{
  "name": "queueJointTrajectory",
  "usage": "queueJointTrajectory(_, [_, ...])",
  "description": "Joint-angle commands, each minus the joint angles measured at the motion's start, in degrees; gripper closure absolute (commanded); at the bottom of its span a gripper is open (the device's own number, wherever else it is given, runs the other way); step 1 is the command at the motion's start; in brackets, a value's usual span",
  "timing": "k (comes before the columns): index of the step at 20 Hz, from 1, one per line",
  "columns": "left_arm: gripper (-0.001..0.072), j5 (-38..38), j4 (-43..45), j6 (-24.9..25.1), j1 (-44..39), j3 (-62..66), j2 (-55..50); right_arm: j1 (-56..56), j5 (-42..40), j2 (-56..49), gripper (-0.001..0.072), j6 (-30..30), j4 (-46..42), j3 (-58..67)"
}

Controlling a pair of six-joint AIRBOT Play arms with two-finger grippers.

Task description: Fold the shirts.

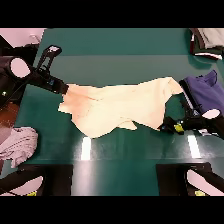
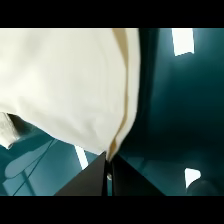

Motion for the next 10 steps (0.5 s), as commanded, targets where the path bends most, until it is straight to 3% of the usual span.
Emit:
queueJointTrajectory(1, [0.0679,-2.27,0.44,-1.27,-0.02,0.28,0.11,0.94,-3.10,5.66,0.0696,-0.02,0.72,0.68])
queueJointTrajectory(5, [0.0679,-4.55,1.40,-1.31,-0.02,12.17,0.15,-1.16,-3.21,14.36,0.0698,1.01,0.87,13.20])
queueJointTrajectory(10, [0.0678,-9.51,1.55,-1.27,-0.02,44.13,0.15,-4.07,-2.75,17.18,0.0697,1.57,0.81,41.13])
